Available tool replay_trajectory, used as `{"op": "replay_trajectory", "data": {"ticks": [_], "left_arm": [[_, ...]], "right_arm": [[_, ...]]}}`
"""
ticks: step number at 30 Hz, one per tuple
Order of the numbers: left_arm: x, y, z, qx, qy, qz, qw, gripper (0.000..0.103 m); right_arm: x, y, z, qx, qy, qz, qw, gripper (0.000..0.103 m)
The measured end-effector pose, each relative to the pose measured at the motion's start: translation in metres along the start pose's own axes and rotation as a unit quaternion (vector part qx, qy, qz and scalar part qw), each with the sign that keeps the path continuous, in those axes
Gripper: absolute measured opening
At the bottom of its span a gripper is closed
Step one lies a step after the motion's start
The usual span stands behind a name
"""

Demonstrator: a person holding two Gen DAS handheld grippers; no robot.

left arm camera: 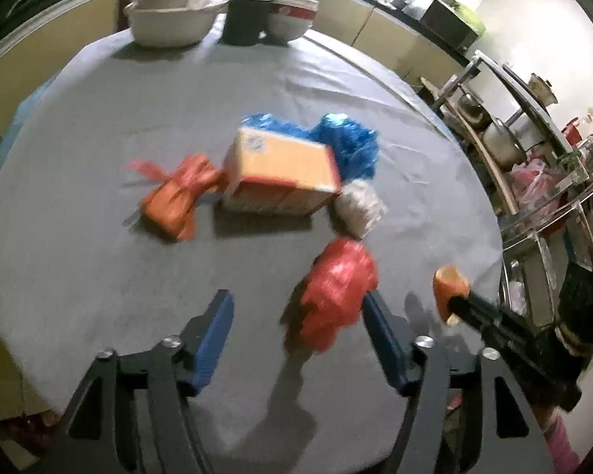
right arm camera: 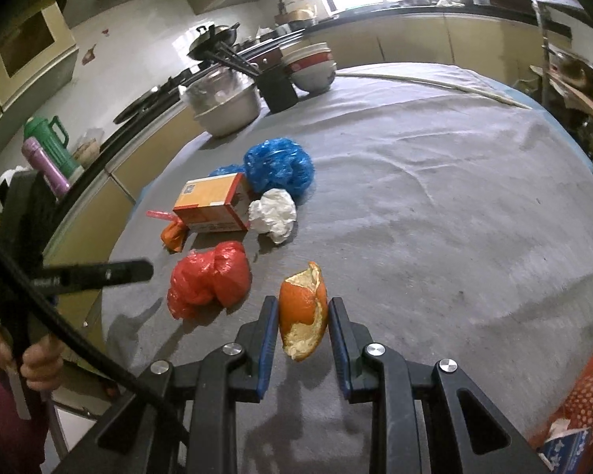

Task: Collect trash
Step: 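Grasp the red plastic bag with the left tool while the right tool holds the orange peel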

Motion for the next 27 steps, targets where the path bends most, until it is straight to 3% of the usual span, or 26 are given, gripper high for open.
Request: {"op": "replay_trajectory", "data": {"ticks": [6,8,10,16,27], "left_arm": [[0.034,0.036,-0.002,-0.008,0.076,0.036,0.9965,0.074],[0.035,0.043,-0.008,-0.012,0.079,0.047,0.9956,0.048],[0.034,0.045,-0.011,-0.021,0.056,0.027,0.9978,0.041],[0.038,0.017,-0.01,0.013,0.052,0.035,0.9979,0.04],[0.077,-0.037,-0.012,0.074,0.102,0.074,0.9892,0.04]], "right_arm": [[0.003,-0.012,-0.002,0.009,0.006,0.0,1.0,0.028],[0.004,-0.017,-0.003,0.014,0.004,-0.004,1.0,0.028],[0.006,-0.023,-0.003,0.019,0.003,-0.007,1.0,0.028],[0.009,-0.039,-0.003,0.038,0.01,-0.002,0.999,0.028],[0.004,-0.066,-0.002,0.07,0.009,0.003,0.998,0.028]]}}
Point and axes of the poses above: each gripper's, at about its wrist camera, not at the fingertips, and y roughly the way its jaws point, x to its right, z to its top, the point moved 10 cm from there along y, roughly the way its jaws point, and after that the axes turned 13 degrees about z, right-handed, at the moved point
